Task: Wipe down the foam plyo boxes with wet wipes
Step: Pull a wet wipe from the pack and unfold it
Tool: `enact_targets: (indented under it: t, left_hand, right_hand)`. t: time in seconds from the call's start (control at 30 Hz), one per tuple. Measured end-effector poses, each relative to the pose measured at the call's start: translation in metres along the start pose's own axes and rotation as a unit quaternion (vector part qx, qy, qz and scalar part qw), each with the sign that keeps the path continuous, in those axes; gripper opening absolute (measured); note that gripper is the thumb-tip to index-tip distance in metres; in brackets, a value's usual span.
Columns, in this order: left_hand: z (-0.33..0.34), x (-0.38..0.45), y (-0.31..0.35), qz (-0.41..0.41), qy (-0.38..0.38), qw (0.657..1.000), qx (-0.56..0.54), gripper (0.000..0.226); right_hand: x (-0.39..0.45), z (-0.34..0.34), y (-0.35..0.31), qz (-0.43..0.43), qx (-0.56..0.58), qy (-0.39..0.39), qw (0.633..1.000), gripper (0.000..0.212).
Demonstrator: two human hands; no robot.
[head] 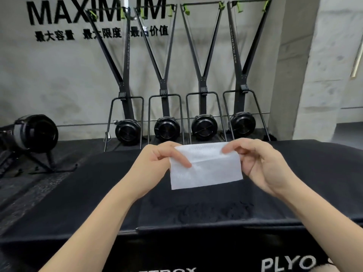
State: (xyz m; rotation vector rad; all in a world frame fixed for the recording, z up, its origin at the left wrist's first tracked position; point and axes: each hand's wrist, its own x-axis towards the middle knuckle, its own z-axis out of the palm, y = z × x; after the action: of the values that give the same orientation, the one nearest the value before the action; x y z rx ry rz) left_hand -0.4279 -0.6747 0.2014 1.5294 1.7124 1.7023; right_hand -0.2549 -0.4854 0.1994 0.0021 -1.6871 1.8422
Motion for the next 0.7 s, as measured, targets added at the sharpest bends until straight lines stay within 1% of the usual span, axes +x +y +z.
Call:
enact_targets:
  t: [0.03, 0.1, 0.13, 0.2, 0.27, 0.33, 0.37, 0.4, 0.47, 0.5, 0.57, 0.63, 0.67, 0.7]
  left_hand:
    - [-0.001, -0.004, 0.001, 0.001, 0.004, 1.000, -0.005, 0.045]
    - [-0.004, -0.008, 0.001, -0.006, 0.021, 0.999, -0.049, 0.035]
    - [-0.006, -0.007, 0.000, -0.017, 0.026, 0.996, -0.082, 0.039]
    - [-0.003, -0.004, -0.003, -0.066, 0.018, 0.990, -0.122, 0.048]
    - [0.008, 0.002, -0.010, -0.125, -0.034, 0.989, -0.076, 0.045]
    - [0.023, 0.004, -0.018, -0.150, -0.104, 0.983, -0.005, 0.030]
    - [0.028, 0.005, -0.024, -0.156, -0.125, 0.980, 0.004, 0.025]
    - [0.032, 0.006, -0.032, -0.162, -0.138, 0.977, -0.008, 0.025]
    - [0.037, 0.007, -0.046, -0.177, -0.155, 0.970, -0.053, 0.033]
    - [0.040, 0.007, -0.051, -0.180, -0.155, 0.969, -0.065, 0.034]
    - [0.045, 0.008, -0.061, -0.181, -0.126, 0.973, -0.073, 0.028]
    - [0.048, 0.007, -0.070, -0.183, -0.080, 0.975, -0.102, 0.026]
    - [0.048, 0.007, -0.076, -0.184, -0.059, 0.974, -0.121, 0.027]
    - [0.046, 0.007, -0.080, -0.187, -0.042, 0.972, -0.135, 0.027]
  right_hand:
    - [-0.002, 0.002, 0.001, -0.008, -0.031, 0.005, 0.999, 0.027]
    - [-0.006, 0.002, 0.002, -0.028, -0.135, 0.010, 0.990, 0.027]
    - [-0.007, 0.002, 0.003, -0.033, -0.171, 0.003, 0.985, 0.027]
    - [-0.008, 0.004, 0.003, -0.019, -0.177, -0.025, 0.984, 0.023]
    - [-0.003, 0.005, 0.003, 0.009, -0.205, -0.061, 0.977, 0.018]
    - [0.002, 0.004, 0.002, 0.042, -0.240, -0.100, 0.965, 0.018]
    - [0.004, 0.003, 0.004, 0.055, -0.253, -0.111, 0.960, 0.021]
    - [0.006, 0.002, 0.006, 0.063, -0.266, -0.110, 0.956, 0.027]
    - [0.009, -0.004, 0.016, 0.071, -0.288, -0.088, 0.951, 0.038]
    - [0.010, -0.008, 0.023, 0.076, -0.284, -0.082, 0.952, 0.043]
    - [0.011, -0.011, 0.040, 0.092, -0.245, -0.058, 0.963, 0.049]
    - [0.012, -0.016, 0.061, 0.130, -0.131, 0.002, 0.983, 0.051]
    - [0.011, -0.017, 0.073, 0.157, -0.061, -0.001, 0.986, 0.051]
    - [0.009, -0.016, 0.084, 0.183, -0.015, -0.036, 0.982, 0.050]
